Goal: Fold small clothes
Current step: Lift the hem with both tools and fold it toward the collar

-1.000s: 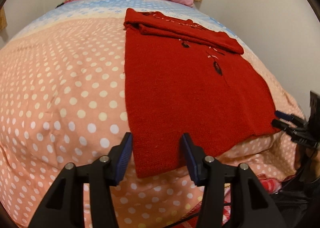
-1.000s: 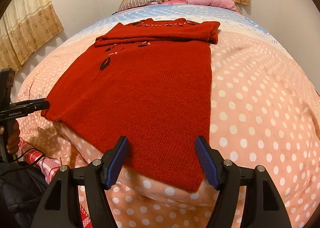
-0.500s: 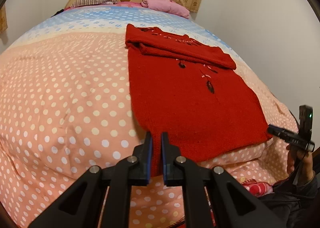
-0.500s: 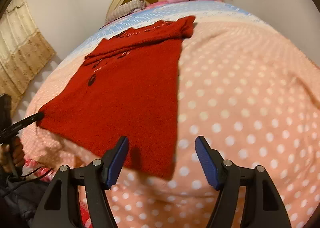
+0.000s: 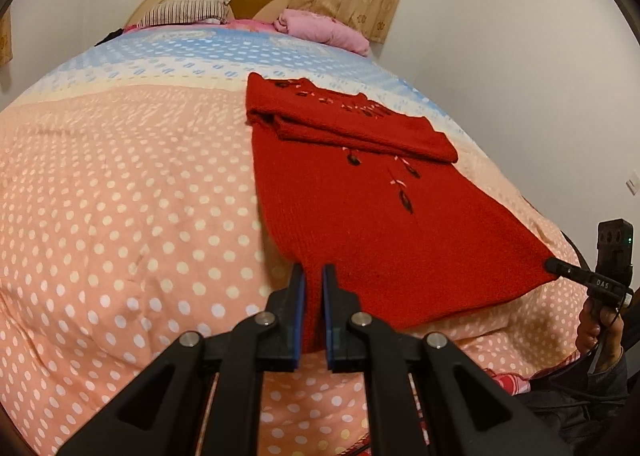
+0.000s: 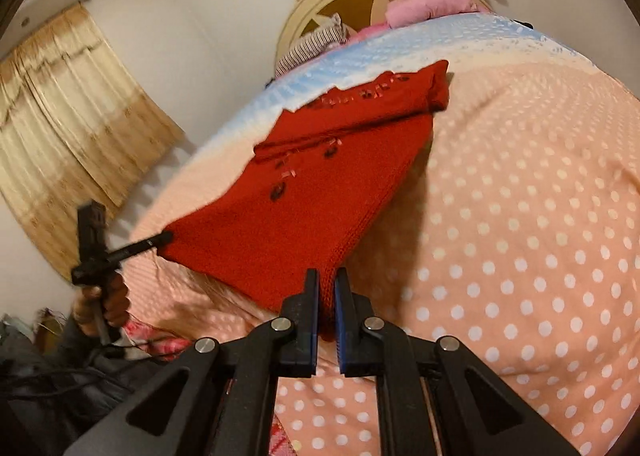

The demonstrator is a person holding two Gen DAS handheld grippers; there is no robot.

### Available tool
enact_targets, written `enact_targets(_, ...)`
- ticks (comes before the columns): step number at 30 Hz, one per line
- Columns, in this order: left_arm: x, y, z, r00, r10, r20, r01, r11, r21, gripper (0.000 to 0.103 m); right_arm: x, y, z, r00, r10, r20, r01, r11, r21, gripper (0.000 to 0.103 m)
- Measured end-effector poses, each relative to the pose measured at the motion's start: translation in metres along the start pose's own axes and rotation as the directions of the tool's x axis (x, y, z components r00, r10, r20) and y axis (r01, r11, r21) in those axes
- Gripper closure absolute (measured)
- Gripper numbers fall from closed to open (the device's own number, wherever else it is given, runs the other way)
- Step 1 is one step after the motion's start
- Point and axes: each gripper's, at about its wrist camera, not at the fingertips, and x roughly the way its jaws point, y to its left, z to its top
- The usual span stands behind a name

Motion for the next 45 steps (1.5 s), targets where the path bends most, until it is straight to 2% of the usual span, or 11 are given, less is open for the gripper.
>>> enact_targets(4,0.007,0.005,0.001,1.0,-0.016,-0.021,0.015,1.0,-0.023,0.095,0.009,-0.014,-0.002,0.999,0.037,-0.012,-0.036,0.996,0.08,0.096)
enact_targets(6,0.004,0.003,0.005,1.0,-0.013,-0.008,0.013,1.0,-0.009,0.095,0.006,-0.015,0.003,0.998,0.058,0.009,-0.059,0.994,0.095,0.097)
enact_targets(14,-0.005,0.0,0.036,0.998,-0.038,0.052,0.039,0.999,-0.004,0.095,-0.015,-0.007,0.033,0.993,0.053,0.101,-0.061,0.995,0.08,0.097)
enact_targets(22,0.0,-0.002,0.078,0.992,-0.042,0.119,0.043,0.999,-0.006,0.095,-0.017,0.0,0.077,0.983,0.056,0.176,-0.068,0.996,0.064,0.097)
enact_targets(35,0.039,0.011,0.145,0.992,-0.021,0.124,0.026,0.999,-0.036,0.095,0.004,-0.009,0.157,0.969,0.037,0.244,-0.056,0.996,0.07,0.097)
enact_targets(45,0.076,0.017,0.197,0.991,0.006,0.132,0.001,0.999,-0.053,0.095,0.031,-0.016,0.22,0.968,-0.017,0.252,0.002,0.998,0.058,0.097)
